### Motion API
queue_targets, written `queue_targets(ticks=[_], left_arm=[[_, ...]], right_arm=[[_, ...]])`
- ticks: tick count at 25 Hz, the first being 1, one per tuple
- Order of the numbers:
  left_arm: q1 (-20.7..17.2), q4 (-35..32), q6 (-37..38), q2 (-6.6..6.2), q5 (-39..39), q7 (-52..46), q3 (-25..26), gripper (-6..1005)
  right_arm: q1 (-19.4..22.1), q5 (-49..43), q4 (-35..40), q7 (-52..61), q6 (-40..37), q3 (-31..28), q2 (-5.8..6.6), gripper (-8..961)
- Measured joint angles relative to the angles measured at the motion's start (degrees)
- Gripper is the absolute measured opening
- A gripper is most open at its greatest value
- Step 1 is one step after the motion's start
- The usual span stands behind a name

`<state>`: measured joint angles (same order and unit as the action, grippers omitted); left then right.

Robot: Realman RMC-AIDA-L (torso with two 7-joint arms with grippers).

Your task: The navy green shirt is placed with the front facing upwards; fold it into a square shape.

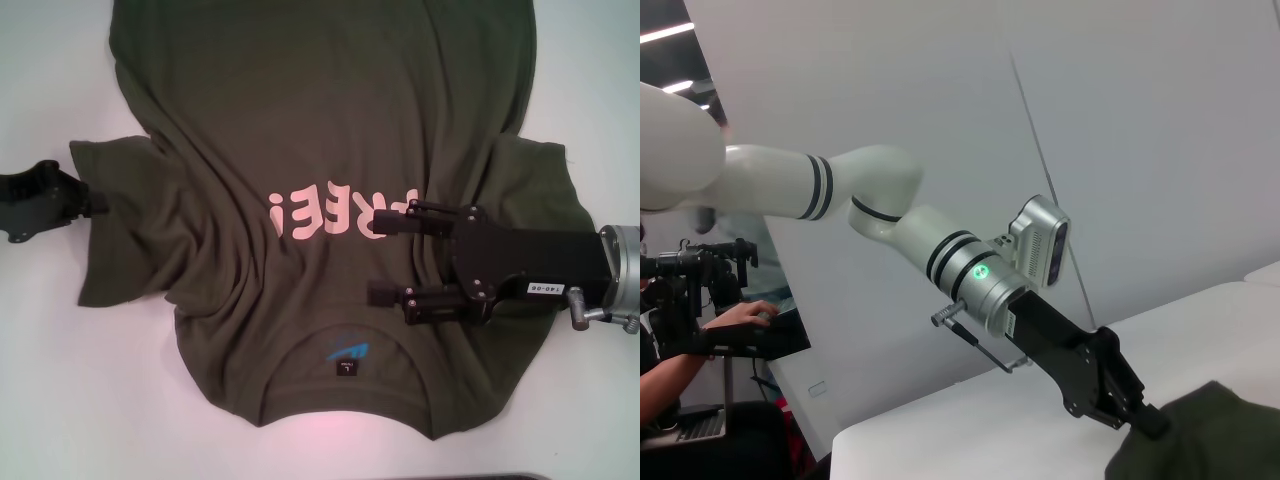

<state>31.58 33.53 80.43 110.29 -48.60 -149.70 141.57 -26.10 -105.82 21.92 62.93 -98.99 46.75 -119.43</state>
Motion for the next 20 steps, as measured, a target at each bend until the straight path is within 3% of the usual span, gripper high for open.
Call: queue_targets(ticks=[6,14,20], left_arm=[[-0.03,-0.01,0.54,-1.23,0.02,-0.59,1.16,15],[0.00,0.26,0.48,-4.27,0.30,-2.40,1.17,15],[0.61,1.60,0.72,-5.46,0.70,-3.74,1.01,15]], right_arm=[[0.00,0.05,0.06,0.02,0.01,0.00,0.00,889],[0.00,0.09,0.06,0.05,-0.07,0.00,0.00,889],[0.00,0.09,0.06,0.08,-0.05,0.00,0.00,889]])
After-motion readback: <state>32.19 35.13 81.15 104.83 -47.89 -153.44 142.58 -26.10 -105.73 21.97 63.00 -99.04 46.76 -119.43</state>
